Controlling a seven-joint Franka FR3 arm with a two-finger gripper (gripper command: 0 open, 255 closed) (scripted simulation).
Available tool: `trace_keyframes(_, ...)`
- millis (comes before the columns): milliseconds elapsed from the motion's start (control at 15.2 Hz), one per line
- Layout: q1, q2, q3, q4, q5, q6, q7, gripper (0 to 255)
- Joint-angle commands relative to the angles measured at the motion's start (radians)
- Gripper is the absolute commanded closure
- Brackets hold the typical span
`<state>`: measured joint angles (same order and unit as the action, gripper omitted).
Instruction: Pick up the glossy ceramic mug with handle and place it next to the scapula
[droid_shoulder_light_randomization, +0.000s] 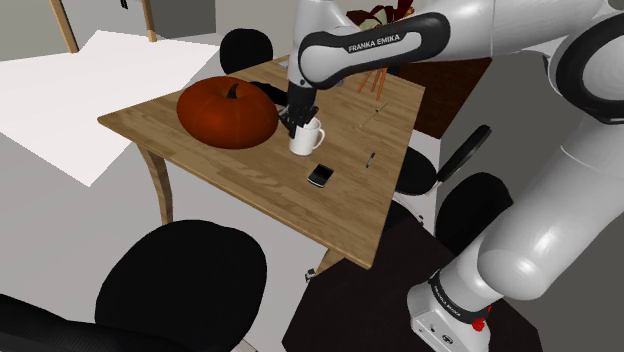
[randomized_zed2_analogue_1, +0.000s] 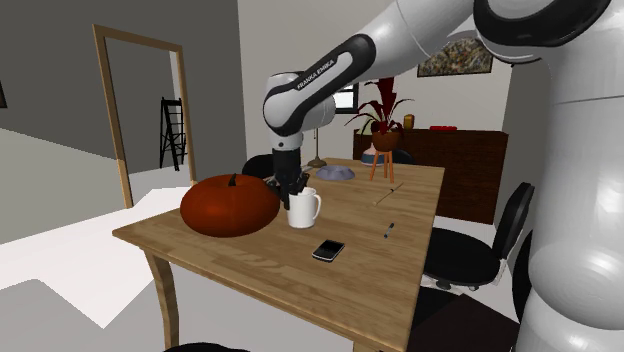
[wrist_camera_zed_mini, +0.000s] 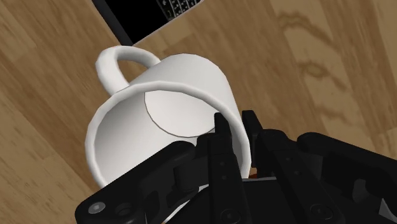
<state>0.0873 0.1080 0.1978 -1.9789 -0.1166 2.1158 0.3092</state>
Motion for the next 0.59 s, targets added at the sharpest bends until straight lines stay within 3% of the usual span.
trace_keyframes(0, 0.000, -0.012, 0.001, 0.015, 0.004, -0.027, -0.003, 255)
trace_keyframes(528, 0.000, -0.042, 0.002, 0.088, 0.016, -0.128, -0.017, 255)
